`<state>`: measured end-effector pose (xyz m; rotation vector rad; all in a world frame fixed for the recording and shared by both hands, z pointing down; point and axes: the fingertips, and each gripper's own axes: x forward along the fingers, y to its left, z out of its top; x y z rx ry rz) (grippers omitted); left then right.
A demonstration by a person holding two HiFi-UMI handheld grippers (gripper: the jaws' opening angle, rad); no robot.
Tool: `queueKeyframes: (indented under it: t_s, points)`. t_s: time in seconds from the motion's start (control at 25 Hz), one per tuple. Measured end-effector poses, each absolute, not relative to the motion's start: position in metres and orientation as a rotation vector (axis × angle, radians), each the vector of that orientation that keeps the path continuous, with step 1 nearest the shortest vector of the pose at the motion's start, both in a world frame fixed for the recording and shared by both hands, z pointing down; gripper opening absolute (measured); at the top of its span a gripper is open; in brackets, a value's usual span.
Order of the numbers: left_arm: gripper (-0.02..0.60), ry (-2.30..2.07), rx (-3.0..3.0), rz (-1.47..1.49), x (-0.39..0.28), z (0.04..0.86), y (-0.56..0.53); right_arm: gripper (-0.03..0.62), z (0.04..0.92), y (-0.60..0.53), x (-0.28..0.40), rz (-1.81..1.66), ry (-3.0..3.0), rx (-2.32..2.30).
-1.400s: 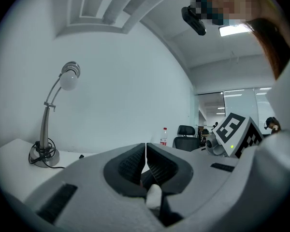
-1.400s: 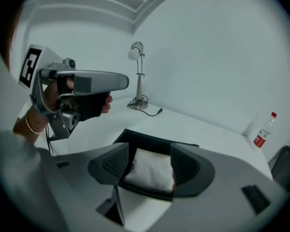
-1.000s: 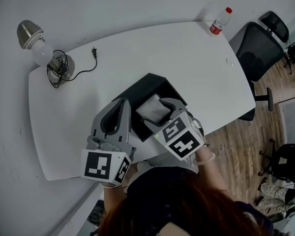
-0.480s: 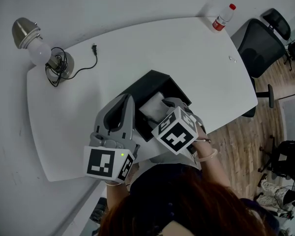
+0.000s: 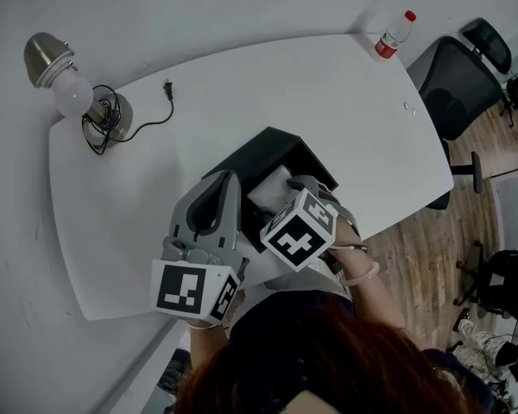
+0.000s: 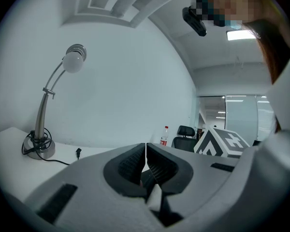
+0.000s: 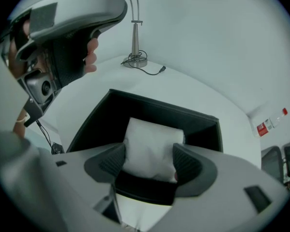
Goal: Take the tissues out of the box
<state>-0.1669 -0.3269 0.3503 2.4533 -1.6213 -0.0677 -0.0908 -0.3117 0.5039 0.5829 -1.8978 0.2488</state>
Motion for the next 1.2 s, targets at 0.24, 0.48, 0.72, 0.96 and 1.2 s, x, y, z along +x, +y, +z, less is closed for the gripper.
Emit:
queueKeyframes:
  t_s: [0.24,0.48,0.72,0.96,1.2]
  points:
    - [0.026,-1.637,2.447,-0.069,-0.167,0.349,-0.324,0.279,0.504,-0.315,-0.088,0.217,-1.877,0.589]
    - [0.026,-1.652,2.449,-0.060,-0.165,0.346,-0.317,0.237,0.502,-0.318,-0.086,0.190,-1.885,0.603]
    - [0.026,-1.684,2.442,-0.049,-0.170,0.343,-0.306,0.227,0.498,-0.317,-0.086,0.188,-1.917,0.614]
    - [0.026,-1.700,2.448,-0.041,-0.170,0.340,-0.294,0.227,0.488,-0.314,-0.086,0.181,-1.963,0.641]
    - [0.026,-1.713,2.461,-0.037,-0.168,0.334,-0.279,0.227,0.474,-0.309,-0.086,0.171,-2.025,0.674]
